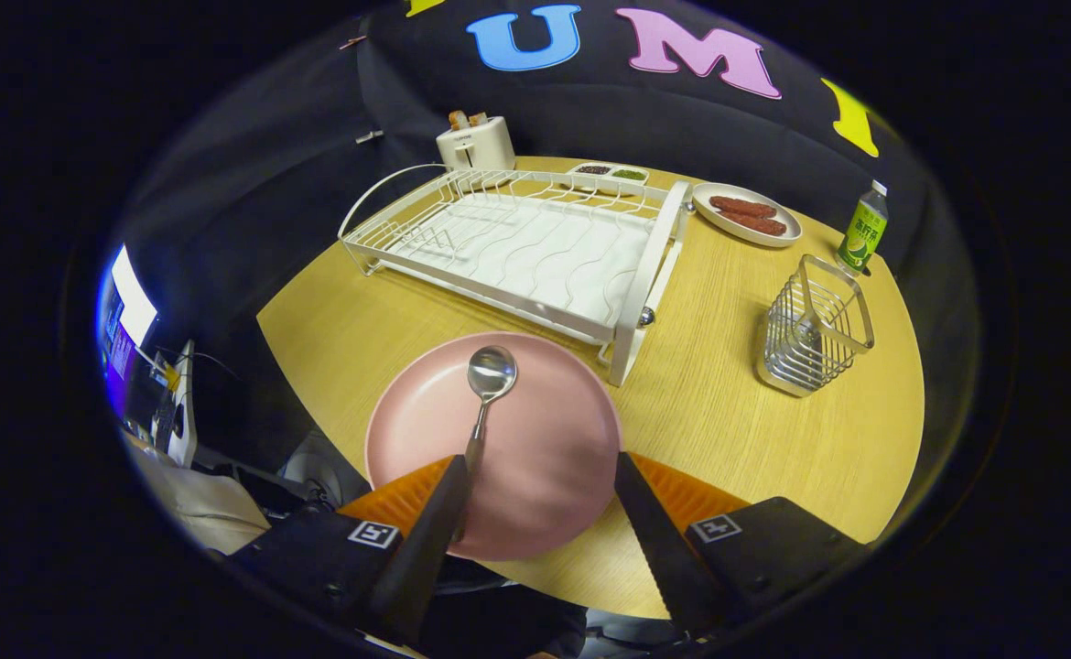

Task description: Take the plate from the dish rack, then take the spoon from the basket and place it into the plate.

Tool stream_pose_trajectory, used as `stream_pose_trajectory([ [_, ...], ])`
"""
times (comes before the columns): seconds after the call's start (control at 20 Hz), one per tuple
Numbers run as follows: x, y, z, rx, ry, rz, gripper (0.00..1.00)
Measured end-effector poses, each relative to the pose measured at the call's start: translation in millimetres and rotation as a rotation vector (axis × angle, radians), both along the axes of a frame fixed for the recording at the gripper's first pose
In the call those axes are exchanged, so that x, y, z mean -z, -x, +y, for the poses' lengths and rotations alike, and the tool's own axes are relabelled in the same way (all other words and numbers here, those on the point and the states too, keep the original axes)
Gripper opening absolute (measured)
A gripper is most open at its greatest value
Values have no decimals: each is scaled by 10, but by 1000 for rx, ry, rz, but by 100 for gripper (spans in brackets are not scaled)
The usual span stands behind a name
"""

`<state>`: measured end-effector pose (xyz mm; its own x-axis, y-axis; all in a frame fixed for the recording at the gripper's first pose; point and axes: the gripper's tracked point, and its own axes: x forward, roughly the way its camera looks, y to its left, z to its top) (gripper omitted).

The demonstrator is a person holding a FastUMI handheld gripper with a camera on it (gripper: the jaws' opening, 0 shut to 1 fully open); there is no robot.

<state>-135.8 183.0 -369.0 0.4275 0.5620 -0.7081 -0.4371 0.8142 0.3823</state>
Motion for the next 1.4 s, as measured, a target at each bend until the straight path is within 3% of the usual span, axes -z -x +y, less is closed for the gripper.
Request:
stream_pose_trajectory([
  [0.3, -547, -197, -173, 94, -22, -114, 99],
  [0.9, -2357, -1120, -835, 282, -3, -498, 99],
  [1.15, -3073, -1295, -1114, 355, 29, -674, 98],
  [1.4, -3491, -1280, -1239, 435, -44, -750, 98],
])
